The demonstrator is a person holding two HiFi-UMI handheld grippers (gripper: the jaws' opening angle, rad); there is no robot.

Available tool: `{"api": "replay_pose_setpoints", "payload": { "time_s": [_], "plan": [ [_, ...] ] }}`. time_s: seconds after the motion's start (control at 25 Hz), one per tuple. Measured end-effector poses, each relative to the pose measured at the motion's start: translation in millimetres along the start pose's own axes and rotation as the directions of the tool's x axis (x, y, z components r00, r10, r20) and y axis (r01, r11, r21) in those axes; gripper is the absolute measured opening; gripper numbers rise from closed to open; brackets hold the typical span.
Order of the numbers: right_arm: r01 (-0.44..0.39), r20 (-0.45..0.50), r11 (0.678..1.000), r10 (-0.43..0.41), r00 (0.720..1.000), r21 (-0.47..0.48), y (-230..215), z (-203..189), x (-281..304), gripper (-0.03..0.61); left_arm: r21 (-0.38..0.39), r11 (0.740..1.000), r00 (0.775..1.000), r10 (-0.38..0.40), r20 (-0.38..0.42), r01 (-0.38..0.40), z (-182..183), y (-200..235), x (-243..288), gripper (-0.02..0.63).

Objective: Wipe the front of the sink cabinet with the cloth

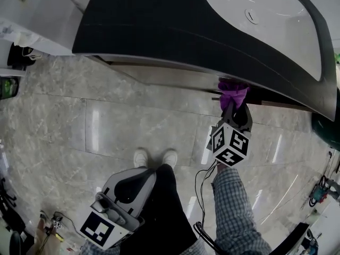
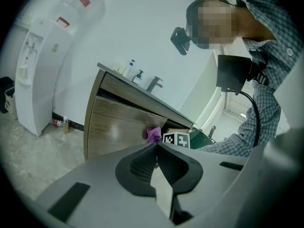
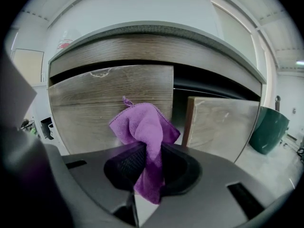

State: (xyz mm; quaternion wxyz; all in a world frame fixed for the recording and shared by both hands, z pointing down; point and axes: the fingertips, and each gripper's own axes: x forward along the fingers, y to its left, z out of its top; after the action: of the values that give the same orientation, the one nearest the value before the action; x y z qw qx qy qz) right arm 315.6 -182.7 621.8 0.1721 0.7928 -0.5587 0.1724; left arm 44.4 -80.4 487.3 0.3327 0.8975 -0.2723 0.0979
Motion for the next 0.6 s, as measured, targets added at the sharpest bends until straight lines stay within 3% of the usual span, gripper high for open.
{"api": "replay_pose_setpoints", "payload": {
  "time_s": [0.6],
  "plan": [
    [-0.15, 0.019, 0.987, 0.151, 0.988, -0.053, 100.5, -3.0, 10.9, 0.078, -0.037, 0.996, 0.995, 0.085, 0.043, -0.084, -2.0, 36.8, -38.2, 0.012]
  ]
}}
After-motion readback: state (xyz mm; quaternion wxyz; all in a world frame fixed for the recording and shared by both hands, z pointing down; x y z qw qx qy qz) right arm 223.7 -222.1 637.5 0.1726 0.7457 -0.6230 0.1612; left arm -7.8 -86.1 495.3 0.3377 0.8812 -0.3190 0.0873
